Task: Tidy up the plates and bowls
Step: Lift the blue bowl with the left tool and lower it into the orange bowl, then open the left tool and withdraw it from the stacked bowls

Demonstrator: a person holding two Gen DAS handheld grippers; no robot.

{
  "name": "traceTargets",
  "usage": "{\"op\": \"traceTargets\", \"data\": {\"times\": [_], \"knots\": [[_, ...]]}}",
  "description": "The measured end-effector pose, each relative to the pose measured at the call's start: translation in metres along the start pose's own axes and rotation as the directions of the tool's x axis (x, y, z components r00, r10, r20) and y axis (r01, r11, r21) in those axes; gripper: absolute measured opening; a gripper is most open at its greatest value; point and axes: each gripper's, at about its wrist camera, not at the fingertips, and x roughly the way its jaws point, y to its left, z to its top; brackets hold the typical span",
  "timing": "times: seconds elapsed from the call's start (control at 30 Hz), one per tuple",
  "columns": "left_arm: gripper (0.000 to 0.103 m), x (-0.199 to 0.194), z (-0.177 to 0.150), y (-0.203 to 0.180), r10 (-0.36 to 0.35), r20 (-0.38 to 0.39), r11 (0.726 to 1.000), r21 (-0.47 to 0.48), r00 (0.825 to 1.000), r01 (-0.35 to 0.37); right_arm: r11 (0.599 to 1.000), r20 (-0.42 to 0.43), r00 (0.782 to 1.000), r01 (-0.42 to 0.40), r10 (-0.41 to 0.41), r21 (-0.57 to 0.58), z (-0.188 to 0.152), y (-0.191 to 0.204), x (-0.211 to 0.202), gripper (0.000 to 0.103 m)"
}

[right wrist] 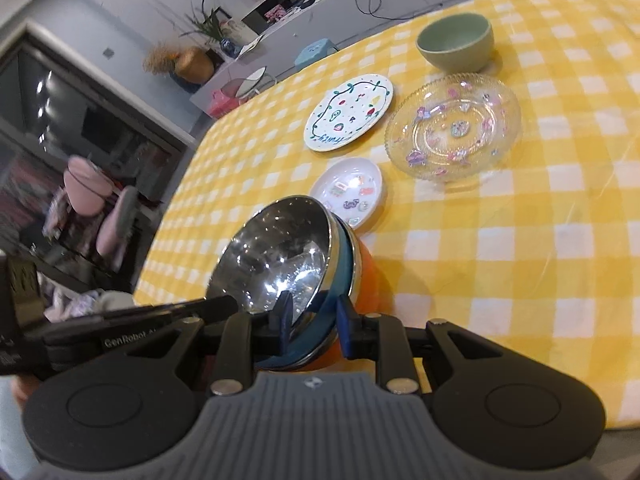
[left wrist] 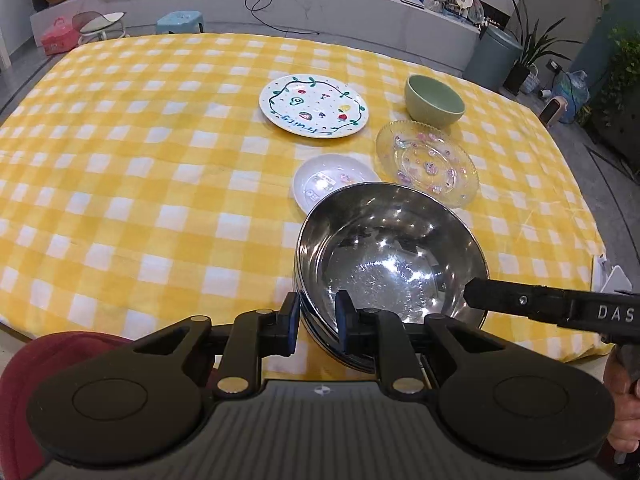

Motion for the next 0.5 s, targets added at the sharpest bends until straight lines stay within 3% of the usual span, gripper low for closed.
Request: {"op": "traceTargets", "data": {"times": [0.27, 0.43, 0.5], "knots": [[0.022, -0.008, 0.002, 0.010, -0.024, 0.022, 1.000, -0.019, 0.999, 0.025, 0.985, 0.000, 0.996, -0.090, 0.091, 0.147, 0.003, -0.012, 0.001, 0.014], [0.023, -0.002, 0.001, 0.013, -0.098, 0.003, 0.995, -0.027, 0.995, 0.098, 0.997, 0.024, 1.000, 0.012, -0.014, 0.073, 0.000, -0.001, 0.002, 0.016], [0.029, 0.000, -0.001, 0.007, -0.110, -0.001, 0.994, 0.018, 0.994, 0.110, 0.997, 0.023, 0.998, 0.052, -0.053, 0.058, -0.001, -0.001, 0.003, 0.018]]}}
